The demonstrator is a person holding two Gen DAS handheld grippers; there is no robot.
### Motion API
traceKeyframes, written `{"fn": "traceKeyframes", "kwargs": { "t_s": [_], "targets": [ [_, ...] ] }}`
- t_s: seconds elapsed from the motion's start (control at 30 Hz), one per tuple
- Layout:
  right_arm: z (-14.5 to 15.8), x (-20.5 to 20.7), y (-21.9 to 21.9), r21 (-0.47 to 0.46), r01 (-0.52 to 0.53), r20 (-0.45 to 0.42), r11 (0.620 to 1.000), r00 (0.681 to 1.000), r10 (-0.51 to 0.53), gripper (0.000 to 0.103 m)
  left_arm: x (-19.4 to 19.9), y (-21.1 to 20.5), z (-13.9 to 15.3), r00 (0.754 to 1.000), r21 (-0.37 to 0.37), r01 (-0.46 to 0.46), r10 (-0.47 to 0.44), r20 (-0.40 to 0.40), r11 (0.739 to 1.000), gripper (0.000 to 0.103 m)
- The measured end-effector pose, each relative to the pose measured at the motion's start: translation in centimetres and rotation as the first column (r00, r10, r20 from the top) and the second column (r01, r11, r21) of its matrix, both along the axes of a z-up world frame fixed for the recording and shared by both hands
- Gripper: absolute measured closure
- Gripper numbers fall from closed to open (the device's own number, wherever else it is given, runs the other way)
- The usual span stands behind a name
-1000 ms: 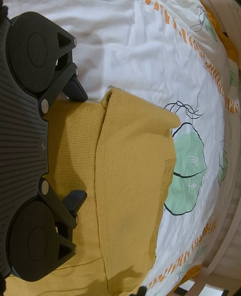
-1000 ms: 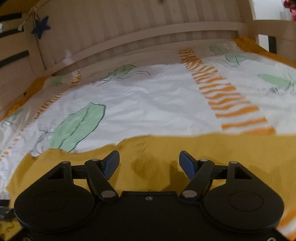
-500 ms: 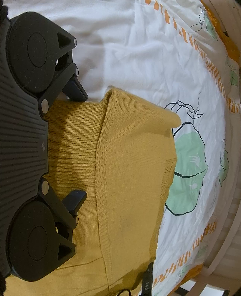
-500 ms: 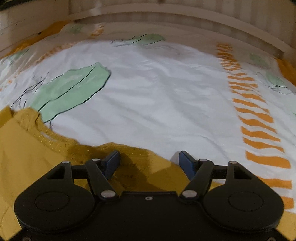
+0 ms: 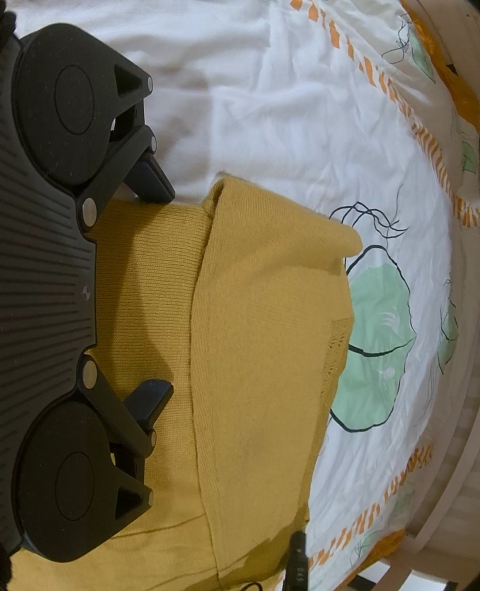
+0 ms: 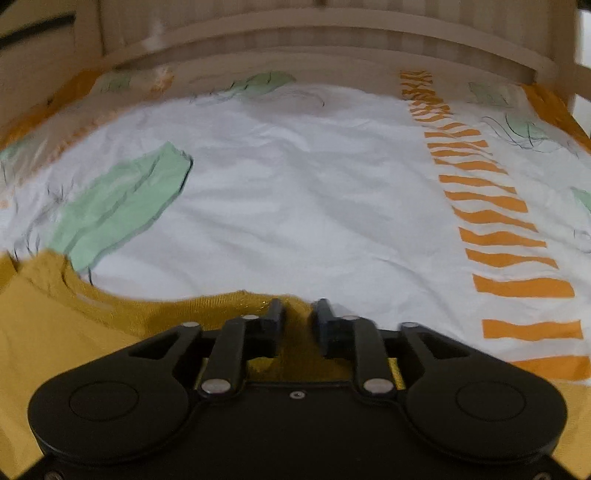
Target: Fold small clothes
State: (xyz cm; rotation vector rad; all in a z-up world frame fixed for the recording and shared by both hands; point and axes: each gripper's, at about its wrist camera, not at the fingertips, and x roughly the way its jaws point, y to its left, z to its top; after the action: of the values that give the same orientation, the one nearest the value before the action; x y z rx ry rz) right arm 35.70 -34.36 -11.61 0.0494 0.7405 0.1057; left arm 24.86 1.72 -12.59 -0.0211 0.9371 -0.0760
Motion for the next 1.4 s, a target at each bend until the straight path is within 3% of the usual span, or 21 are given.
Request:
{"fn": "traceKeyframes", "kwargs": {
  "t_s": [0.1, 0.3, 0.6, 0.83, 1.0, 1.23, 1.4],
  "targets": [
    [1.1, -0.6, -1.4, 0.081, 0.064, 0.027, 0.995, 0.997, -0.066, 0.037, 0.0, 0.0, 0.0, 1.0, 0.002, 0.001, -0.001, 0.001, 1.0, 0.0],
    [3.7, -2.8, -5.2, 0.133, 0.151, 0.034, 0.98, 0.987, -0.156, 0.025, 0.0, 0.0, -0.1, 1.0, 0.005, 0.001, -0.001, 0.01, 1.0, 0.0],
    [5.4, -7.4, -12.8, 0.013, 0.295, -0.042, 0.955, 0.955, -0.294, 0.025, 0.0, 0.3, 0.2, 1.0, -0.015, -0.006, 0.006, 0.009, 1.0, 0.001],
    [5.6, -11.0, -19.9, -0.078, 0.418, -0.09, 0.905, 0.901, -0.424, 0.024, -0.7, 1.0, 1.9, 0.998, -0.181, -0.011, 0.023, 0.062, 0.983, 0.002],
    [5.4, -12.9, -24.6, -0.136, 0.506, -0.108, 0.852, 0.847, -0.52, 0.024, -1.5, -0.2, 3.1, 0.986, -0.179, 0.074, -0.045, 0.164, 0.981, 0.002],
    [4.4, -15.1, -30.4, -0.131, 0.626, -0.119, 0.769, 0.76, -0.639, 0.024, -2.1, -2.1, 3.0, 0.963, -0.128, 0.179, -0.147, 0.225, 0.975, 0.002],
    [3.1, -16.0, -32.8, -0.118, 0.678, -0.135, 0.726, 0.713, -0.688, 0.024, -2.3, -2.5, 2.6, 0.958, -0.114, 0.194, -0.164, 0.234, 0.974, 0.002]
  ]
}}
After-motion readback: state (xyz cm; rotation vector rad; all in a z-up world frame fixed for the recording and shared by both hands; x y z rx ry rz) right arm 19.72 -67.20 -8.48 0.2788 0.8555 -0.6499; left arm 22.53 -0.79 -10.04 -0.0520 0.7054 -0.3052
